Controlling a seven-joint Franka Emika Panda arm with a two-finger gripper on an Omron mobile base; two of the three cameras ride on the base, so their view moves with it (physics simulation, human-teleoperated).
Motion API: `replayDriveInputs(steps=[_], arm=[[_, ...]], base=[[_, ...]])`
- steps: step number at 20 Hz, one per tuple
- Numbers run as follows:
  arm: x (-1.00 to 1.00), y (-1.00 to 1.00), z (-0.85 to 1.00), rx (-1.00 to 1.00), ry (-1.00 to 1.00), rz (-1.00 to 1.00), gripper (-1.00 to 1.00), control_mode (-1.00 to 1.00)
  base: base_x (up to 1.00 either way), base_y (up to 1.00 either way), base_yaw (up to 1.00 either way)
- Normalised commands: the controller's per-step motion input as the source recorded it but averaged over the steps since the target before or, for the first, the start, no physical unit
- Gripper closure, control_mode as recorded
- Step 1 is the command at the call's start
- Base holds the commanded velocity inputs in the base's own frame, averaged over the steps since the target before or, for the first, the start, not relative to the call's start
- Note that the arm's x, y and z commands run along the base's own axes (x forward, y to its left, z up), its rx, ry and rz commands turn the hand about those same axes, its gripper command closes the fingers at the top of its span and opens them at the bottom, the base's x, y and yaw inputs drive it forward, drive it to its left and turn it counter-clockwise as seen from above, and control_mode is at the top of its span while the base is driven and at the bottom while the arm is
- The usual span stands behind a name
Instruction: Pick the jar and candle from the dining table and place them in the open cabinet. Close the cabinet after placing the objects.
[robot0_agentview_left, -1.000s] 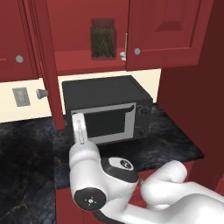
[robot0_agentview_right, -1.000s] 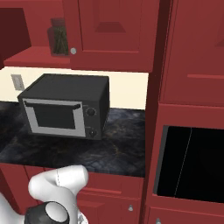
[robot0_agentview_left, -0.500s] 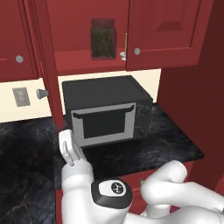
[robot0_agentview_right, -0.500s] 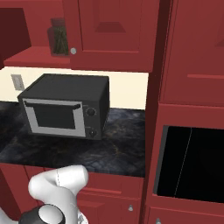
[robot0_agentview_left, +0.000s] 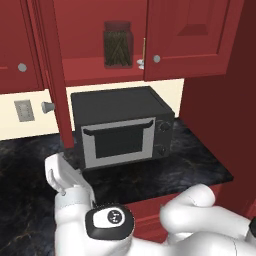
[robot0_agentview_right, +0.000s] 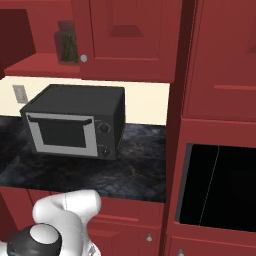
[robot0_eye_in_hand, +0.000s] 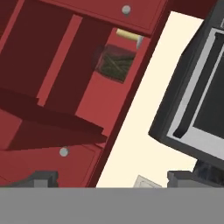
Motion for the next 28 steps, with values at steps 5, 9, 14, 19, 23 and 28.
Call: replayDriveInputs(steps=[5, 9, 14, 19, 23, 28], arm=[[0.04, 0.50, 0.00, -0.09, 0.00, -0.08, -1.00, -1.00], [0.22, 0.21, 0.05, 0.00, 0.00, -0.14, -1.00, -1.00], [0.21, 0.07, 0.02, 0.00, 0.00, -0.15, -1.00, -1.00], [0.23, 0.11, 0.15, 0.00, 0.00, -0.13, -1.00, -1.00], [0.25, 0.06, 0.28, 0.00, 0.00, -0.10, -1.00, -1.00], [0.15, 0.00, 0.30, 0.00, 0.00, -0.07, -1.00, -1.00]], base=[[0.00, 0.00, 0.00], [0.00, 0.00, 0.00], [0.00, 0.00, 0.00], [0.00, 0.00, 0.00], [0.00, 0.00, 0.00], [0.00, 0.00, 0.00]])
